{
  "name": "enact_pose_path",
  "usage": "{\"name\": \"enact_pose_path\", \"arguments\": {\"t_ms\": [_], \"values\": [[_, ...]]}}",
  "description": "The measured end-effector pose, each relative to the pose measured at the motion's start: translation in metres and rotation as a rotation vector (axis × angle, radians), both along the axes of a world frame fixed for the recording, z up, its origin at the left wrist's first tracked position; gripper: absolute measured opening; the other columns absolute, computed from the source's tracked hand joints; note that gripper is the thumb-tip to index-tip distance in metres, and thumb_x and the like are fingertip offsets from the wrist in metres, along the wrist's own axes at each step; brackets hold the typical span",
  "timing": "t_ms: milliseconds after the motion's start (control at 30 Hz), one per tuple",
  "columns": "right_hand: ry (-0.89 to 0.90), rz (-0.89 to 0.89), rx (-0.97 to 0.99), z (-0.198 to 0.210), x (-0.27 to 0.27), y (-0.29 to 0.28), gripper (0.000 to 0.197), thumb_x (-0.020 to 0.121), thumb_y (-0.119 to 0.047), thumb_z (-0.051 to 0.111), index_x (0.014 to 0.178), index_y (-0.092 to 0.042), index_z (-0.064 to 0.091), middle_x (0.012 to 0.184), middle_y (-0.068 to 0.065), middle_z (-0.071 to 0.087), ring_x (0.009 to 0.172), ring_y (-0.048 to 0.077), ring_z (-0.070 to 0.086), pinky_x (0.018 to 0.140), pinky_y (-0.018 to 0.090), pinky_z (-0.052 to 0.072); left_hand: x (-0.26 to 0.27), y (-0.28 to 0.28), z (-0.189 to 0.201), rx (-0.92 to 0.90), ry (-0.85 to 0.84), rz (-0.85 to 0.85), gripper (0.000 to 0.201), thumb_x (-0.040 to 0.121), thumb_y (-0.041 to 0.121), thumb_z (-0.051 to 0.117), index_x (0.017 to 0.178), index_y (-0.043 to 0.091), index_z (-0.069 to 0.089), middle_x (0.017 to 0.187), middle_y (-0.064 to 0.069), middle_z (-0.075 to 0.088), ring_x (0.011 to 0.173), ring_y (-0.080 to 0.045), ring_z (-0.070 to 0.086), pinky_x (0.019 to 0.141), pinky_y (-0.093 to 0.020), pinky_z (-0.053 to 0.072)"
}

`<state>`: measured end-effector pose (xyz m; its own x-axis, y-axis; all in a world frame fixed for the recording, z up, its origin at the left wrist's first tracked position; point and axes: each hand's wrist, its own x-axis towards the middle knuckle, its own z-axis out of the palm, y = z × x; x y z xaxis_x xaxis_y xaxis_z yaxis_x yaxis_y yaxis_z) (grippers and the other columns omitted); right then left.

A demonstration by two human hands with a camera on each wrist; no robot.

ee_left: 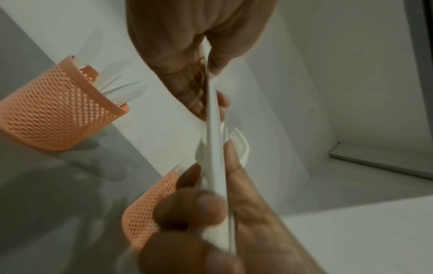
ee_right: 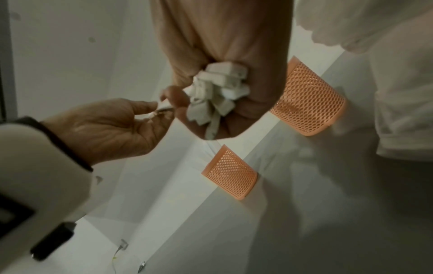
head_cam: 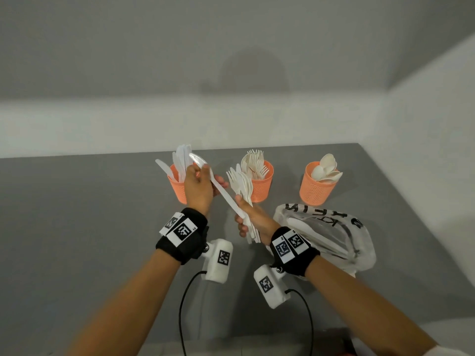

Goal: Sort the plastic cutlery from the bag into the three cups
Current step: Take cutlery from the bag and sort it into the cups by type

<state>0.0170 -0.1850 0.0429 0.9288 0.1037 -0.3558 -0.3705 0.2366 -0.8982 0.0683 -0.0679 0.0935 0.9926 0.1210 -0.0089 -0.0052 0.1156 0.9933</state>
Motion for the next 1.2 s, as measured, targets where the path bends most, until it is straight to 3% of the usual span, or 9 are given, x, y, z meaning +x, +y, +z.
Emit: {"name": "enact_pose_path", "arguments": {"t_ms": [100,267,400,533,700,867,1033,1100,1200], "values": [[0.023,0.032,-0.019,0.001,-0.004,0.0,0.025,0.095,-0.039,0.046,0.083,-0.016,0.046,0.049,-0.004,0.043,0.035,0.008,0.035,0.04,0.018,0.036,0.007,0.003,0.005,0.111,-0.072,0.018,0.02,0.095,0.02,0.046,0.075,0.02,0.049,0.056,0.0,0.042,0.04,-0.006,0.042,0.044,-0.021,0.035],[0.021,0.08,-0.056,0.002,-0.008,0.003,0.014,0.094,-0.03,0.051,0.092,-0.017,0.046,0.054,0.0,0.041,0.033,0.007,0.035,0.039,0.018,0.035,0.007,0.003,0.0,0.352,-0.102,-0.137,0.008,0.085,0.018,0.064,0.082,0.01,0.065,0.07,0.005,0.061,0.062,-0.003,0.055,0.057,-0.009,0.044],[0.017,0.107,-0.081,-0.001,-0.01,0.001,0.012,0.094,-0.03,0.052,0.098,-0.021,0.048,0.052,-0.003,0.043,0.035,0.006,0.037,0.039,0.018,0.036,0.011,0.005,-0.004,0.491,-0.08,-0.167,0.027,0.084,0.01,0.061,0.059,0.012,0.053,0.057,0.002,0.05,0.055,-0.01,0.046,0.055,-0.02,0.038],[0.016,0.113,-0.099,-0.003,-0.012,-0.001,0.014,0.094,-0.032,0.052,0.099,-0.019,0.049,0.048,-0.007,0.044,0.035,0.005,0.038,0.038,0.016,0.037,0.016,0.005,0.0,0.526,-0.026,-0.205,0.027,0.085,0.016,0.06,0.063,0.006,0.049,0.056,-0.004,0.044,0.052,-0.015,0.04,0.055,-0.027,0.034],[-0.004,0.119,-0.117,-0.003,-0.013,-0.001,0.016,0.094,-0.033,0.051,0.1,-0.018,0.048,0.048,-0.007,0.042,0.034,0.004,0.036,0.038,0.016,0.036,0.015,0.001,0.004,0.603,0.009,-0.262,0.034,0.087,0.023,0.061,0.057,0.012,0.048,0.056,-0.001,0.047,0.051,-0.013,0.045,0.053,-0.022,0.035],[-0.029,0.063,-0.048,0.001,-0.013,-0.005,0.02,0.094,-0.039,0.046,0.095,-0.02,0.051,0.048,-0.008,0.041,0.035,0.003,0.035,0.038,0.016,0.034,0.021,0.001,0.012,0.434,-0.037,-0.02,0.023,0.096,0.024,0.042,0.089,0.004,0.05,0.067,-0.003,0.048,0.067,-0.021,0.048,0.059,-0.026,0.038],[-0.064,-0.012,-0.044,0.003,-0.01,-0.008,0.013,0.094,-0.037,0.048,0.092,-0.025,0.051,0.045,-0.009,0.039,0.033,0.004,0.032,0.036,0.015,0.03,0.006,0.001,0.01,0.235,-0.044,-0.052,0.018,0.094,0.023,0.05,0.089,0.006,0.048,0.058,-0.002,0.048,0.037,-0.003,0.047,0.037,-0.014,0.036],[-0.083,-0.011,-0.061,0.003,-0.01,-0.005,0.011,0.094,-0.037,0.048,0.094,-0.027,0.051,0.045,-0.009,0.038,0.033,0.004,0.031,0.037,0.016,0.028,-0.004,-0.003,0.004,0.219,-0.049,-0.055,0.013,0.09,0.02,0.057,0.089,0.008,0.057,0.065,-0.004,0.057,0.051,-0.009,0.057,0.053,-0.022,0.046],[-0.069,-0.017,-0.054,0.0,-0.011,-0.001,0.017,0.094,-0.04,0.047,0.093,-0.024,0.051,0.048,-0.006,0.035,0.034,0.005,0.029,0.038,0.018,0.028,-0.013,-0.009,-0.003,0.207,-0.059,0.001,0.021,0.091,0.017,0.055,0.098,-0.002,0.062,0.092,-0.022,0.066,0.086,-0.037,0.062,0.079,-0.039,0.049]]}}
